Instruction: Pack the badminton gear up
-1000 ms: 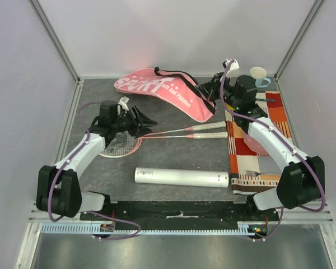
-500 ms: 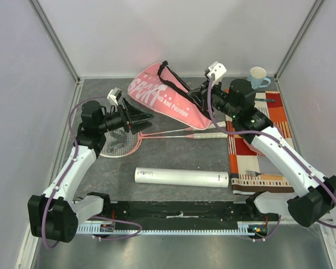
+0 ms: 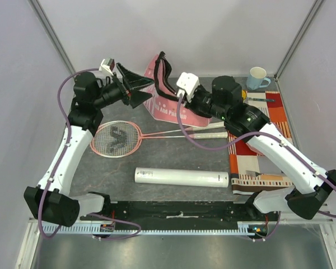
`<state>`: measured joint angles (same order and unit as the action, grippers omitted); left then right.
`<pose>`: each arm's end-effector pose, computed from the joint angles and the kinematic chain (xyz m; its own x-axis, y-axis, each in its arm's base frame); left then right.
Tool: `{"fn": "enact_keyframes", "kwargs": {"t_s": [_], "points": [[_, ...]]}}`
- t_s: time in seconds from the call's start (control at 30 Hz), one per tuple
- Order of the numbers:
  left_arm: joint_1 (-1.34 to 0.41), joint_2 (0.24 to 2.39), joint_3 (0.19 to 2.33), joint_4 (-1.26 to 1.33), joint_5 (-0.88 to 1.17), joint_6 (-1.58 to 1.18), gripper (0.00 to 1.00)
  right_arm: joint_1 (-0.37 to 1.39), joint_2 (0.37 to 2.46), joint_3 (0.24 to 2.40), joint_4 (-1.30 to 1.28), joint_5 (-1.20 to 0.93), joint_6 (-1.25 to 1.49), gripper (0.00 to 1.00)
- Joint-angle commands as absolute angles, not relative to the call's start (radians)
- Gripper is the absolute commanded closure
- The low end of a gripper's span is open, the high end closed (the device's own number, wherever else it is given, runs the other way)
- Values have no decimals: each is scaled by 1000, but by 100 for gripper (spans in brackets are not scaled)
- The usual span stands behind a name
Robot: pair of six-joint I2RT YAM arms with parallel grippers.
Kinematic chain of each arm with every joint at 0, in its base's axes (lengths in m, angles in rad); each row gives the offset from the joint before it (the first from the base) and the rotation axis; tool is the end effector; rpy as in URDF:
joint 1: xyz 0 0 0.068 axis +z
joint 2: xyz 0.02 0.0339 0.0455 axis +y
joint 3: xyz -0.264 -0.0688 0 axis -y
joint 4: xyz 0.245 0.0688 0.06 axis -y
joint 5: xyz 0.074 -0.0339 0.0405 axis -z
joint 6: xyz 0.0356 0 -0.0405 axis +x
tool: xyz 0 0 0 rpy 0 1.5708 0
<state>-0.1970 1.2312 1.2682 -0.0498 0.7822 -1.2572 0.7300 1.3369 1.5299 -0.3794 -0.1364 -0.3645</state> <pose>0.2637 -0.0782 0.4302 -0.7934 -0.5297 -0.2999 0.2441 0.1744 -0.9539 0.2167 0.2004 0.4559 0.1420 -0.3469 -0.9271 -0.7595 0.5624 -0.3268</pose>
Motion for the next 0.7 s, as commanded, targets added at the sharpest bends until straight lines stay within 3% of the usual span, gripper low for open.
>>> {"fn": "enact_keyframes", "kwargs": {"t_s": [0.0,0.2,0.23,0.33,0.5,0.67], "points": [[-259,1276,1300,-179,710,-1203,0,807,1310,1585,-452,-123,-439,100],[-324,1302,1324,-316,546,-1134,25,859,1243,1419,-385,-34,-417,100],[-327,1304,1313,-322,517,-1137,34,861,1239,1411,-376,-19,-417,100],[-339,1330,1292,-316,488,-1143,49,865,1239,1399,-376,-6,-419,100],[-371,1359,1289,-275,462,-1143,54,876,1235,1384,-371,-8,-414,100],[-387,1371,1263,-275,459,-1140,70,882,1232,1368,-356,34,-411,100]]}}
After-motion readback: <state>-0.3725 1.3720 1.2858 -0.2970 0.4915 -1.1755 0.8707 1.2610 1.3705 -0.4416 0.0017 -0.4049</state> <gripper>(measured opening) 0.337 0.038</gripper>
